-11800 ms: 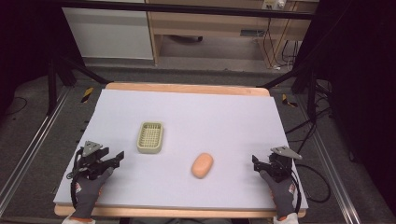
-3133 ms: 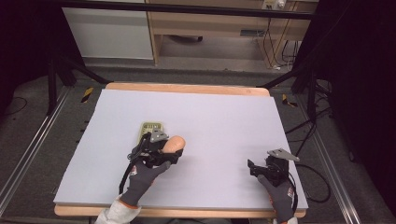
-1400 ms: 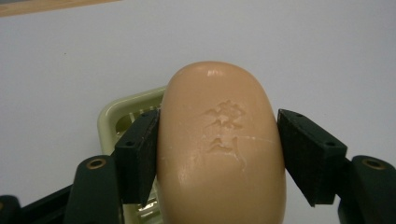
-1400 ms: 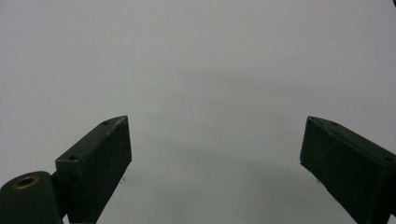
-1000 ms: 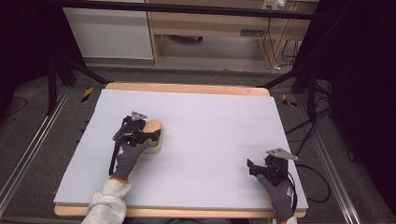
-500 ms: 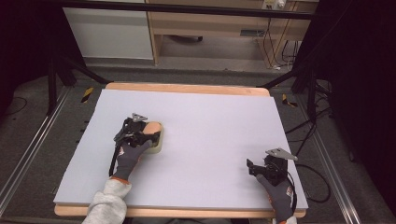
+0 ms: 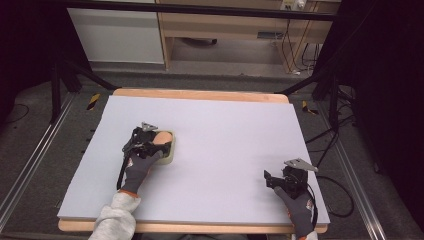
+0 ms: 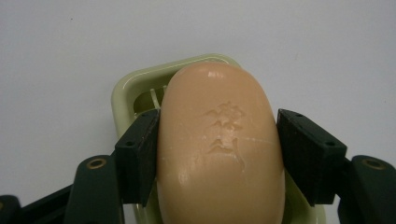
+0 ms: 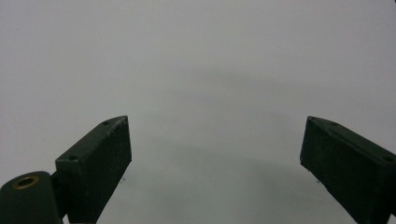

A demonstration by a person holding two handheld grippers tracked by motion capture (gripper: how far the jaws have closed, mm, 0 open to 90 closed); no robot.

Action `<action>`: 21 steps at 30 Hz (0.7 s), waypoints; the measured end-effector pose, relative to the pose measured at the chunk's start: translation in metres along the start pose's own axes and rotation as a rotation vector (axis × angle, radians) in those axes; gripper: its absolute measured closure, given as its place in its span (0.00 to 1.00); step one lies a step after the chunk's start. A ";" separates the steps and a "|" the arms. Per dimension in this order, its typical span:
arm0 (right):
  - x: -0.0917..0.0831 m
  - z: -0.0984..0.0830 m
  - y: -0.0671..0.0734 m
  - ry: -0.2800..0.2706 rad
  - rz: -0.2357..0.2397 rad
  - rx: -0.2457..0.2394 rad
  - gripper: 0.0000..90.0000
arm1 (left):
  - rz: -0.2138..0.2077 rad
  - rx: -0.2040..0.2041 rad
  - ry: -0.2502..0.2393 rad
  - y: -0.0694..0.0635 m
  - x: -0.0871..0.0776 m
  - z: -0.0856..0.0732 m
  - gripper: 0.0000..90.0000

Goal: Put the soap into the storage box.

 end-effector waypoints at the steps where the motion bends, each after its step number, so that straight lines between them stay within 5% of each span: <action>1: 0.000 0.000 0.000 0.000 0.000 0.000 0.10 | 0.000 0.000 0.000 0.000 0.000 0.000 0.36; 16: 0.000 0.000 0.000 0.001 0.000 -0.001 0.10 | 0.012 -0.005 0.019 0.001 0.002 -0.004 0.36; 21: 0.000 0.000 0.000 0.001 0.000 0.000 0.10 | -0.003 -0.031 -0.021 0.003 -0.006 0.000 0.34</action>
Point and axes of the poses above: each handheld gripper's, and its own axes: x roughly forward along the jaws, z roughly out of its top, y roughly to its left, the point moved 7 cm from there along x, roughly forward along the jaws
